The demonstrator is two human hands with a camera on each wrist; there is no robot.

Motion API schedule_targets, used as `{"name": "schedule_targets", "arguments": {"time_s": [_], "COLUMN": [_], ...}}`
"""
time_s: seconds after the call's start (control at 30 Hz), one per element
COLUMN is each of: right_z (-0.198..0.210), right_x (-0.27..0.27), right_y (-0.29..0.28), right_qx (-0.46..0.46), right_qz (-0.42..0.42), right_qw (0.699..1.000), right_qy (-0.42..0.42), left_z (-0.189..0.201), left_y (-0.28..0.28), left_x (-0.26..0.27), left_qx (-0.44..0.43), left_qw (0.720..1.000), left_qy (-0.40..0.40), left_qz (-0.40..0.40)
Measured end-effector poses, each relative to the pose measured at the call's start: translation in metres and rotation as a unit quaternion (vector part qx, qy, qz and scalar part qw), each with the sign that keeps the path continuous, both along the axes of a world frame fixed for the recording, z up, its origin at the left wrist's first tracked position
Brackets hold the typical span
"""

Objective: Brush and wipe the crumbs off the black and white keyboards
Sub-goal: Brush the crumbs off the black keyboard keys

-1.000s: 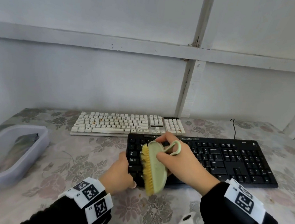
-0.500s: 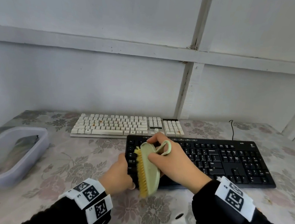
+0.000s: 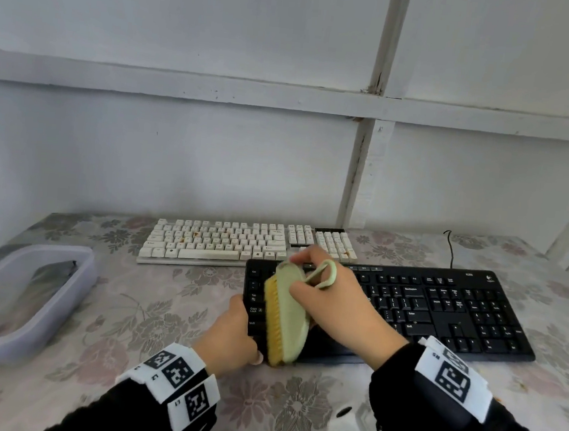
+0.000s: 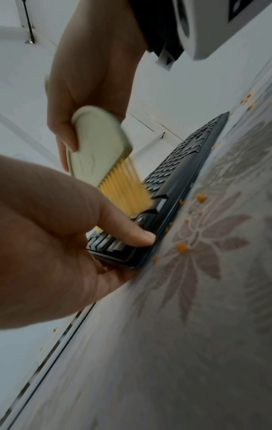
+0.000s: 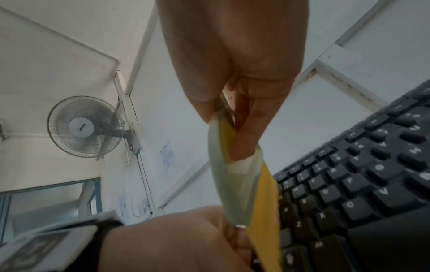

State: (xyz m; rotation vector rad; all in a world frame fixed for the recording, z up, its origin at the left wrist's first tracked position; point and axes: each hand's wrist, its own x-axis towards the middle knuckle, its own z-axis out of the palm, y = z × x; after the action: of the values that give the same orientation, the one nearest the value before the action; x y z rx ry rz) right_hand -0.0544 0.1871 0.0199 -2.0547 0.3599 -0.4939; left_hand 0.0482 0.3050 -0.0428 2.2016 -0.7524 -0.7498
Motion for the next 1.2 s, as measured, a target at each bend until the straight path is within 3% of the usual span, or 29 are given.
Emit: {"name": "schedule_targets", "arguments": {"time_s": [0.13, 0.33, 0.47, 0.57, 0.63, 0.7, 0.8, 0.97, 1.1, 1.2], "right_z": [0.003, 0.005, 0.026, 0.042, 0.048, 0.050, 0.045, 0.032, 0.029, 0.027], "right_x": [0.008, -0.003, -0.016, -0.019, -0.019, -0.017, -0.017, -0.016, -0.010, -0.002], "right_y": [0.000, 0.003, -0.010, -0.027, -0.038, -0.045, -0.046, -0.045, -0.047, -0.040], "right_qx": [0.007, 0.015, 0.028, -0.079, -0.178, -0.218, -0.154, -0.160, -0.096, -0.050], "right_qz": [-0.011, 0.077, 0.082, -0.002, -0.059, -0.084, -0.076, -0.055, -0.115, -0.112], "right_qw": [0.999, 0.992, 0.989, 0.994, 0.982, 0.972, 0.984, 0.981, 0.989, 0.991], "right_qy": [-0.038, 0.098, 0.118, 0.071, 0.026, 0.010, 0.049, 0.096, 0.002, -0.046], "left_z": [0.000, -0.002, -0.003, -0.004, -0.003, -0.004, -0.003, -0.002, -0.003, -0.003], "left_y": [0.000, 0.000, 0.001, 0.002, 0.002, 0.002, 0.002, 0.002, 0.002, 0.003], "left_x": [-0.001, 0.002, 0.002, 0.002, 0.002, 0.002, 0.002, 0.002, 0.002, 0.001], "left_qx": [-0.003, 0.001, -0.011, -0.020, -0.017, -0.017, -0.015, -0.015, -0.016, -0.019], "left_qw": [1.000, 1.000, 1.000, 1.000, 1.000, 1.000, 1.000, 1.000, 1.000, 1.000], "left_qy": [0.006, 0.004, 0.004, 0.012, 0.013, 0.013, 0.015, 0.014, 0.013, 0.012], "left_qz": [0.001, -0.003, -0.006, -0.009, -0.012, -0.014, -0.012, -0.011, -0.010, -0.010]}}
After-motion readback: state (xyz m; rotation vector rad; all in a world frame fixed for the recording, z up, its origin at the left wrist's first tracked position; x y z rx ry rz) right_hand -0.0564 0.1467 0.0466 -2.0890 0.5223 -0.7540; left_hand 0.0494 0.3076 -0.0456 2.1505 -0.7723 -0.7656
